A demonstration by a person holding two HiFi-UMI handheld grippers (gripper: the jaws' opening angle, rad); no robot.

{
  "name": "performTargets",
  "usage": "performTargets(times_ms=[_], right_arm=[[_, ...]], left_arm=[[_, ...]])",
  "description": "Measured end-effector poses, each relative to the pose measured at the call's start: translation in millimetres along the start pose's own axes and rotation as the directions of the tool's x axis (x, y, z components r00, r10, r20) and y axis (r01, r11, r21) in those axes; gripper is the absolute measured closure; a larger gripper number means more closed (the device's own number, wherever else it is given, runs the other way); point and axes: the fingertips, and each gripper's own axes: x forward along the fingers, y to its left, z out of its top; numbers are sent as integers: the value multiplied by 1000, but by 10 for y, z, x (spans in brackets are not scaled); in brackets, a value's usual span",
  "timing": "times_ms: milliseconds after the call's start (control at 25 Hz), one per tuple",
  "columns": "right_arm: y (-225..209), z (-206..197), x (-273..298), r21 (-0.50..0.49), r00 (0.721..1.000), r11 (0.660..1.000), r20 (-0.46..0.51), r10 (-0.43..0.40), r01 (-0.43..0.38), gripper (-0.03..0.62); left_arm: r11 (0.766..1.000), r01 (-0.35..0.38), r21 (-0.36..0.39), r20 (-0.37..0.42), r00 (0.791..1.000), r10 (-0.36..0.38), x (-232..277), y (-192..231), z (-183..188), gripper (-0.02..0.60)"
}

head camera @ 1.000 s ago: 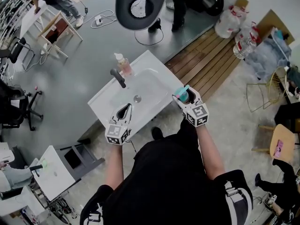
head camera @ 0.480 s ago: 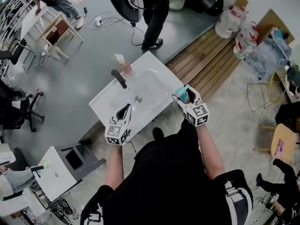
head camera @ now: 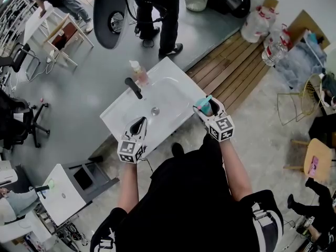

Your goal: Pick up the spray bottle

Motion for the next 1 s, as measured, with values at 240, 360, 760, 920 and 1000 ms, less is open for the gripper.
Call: performTargets(times_ms=[240,360,760,920,1000], right_arm=[[-6,-17,-34,-2,1000,1000,0,-4,4,259],[-10,-13,-42,-4,1000,1000,-1,-5,5,260],[-13,9,-63,-4,1000,1000,-4,-1,1,259],[-30,16,-78,-5,1000,1000,-5,-3,3,258],[-36,9,-84,-6,1000,1000,-6,-4,4,259]], left_arm=[[1000,-1,2,1,1000,1,-8,-19,-2,552],[1000,1,5,1,1000,-1,-12,-27,1,552],[1000,1,11,0,1000,-1,-20,-42,54,552],[1000,2,14,2,1000,-2,-18,-54,73,552],[1000,3,16,1,1000,-3,-17,-58,73,552]])
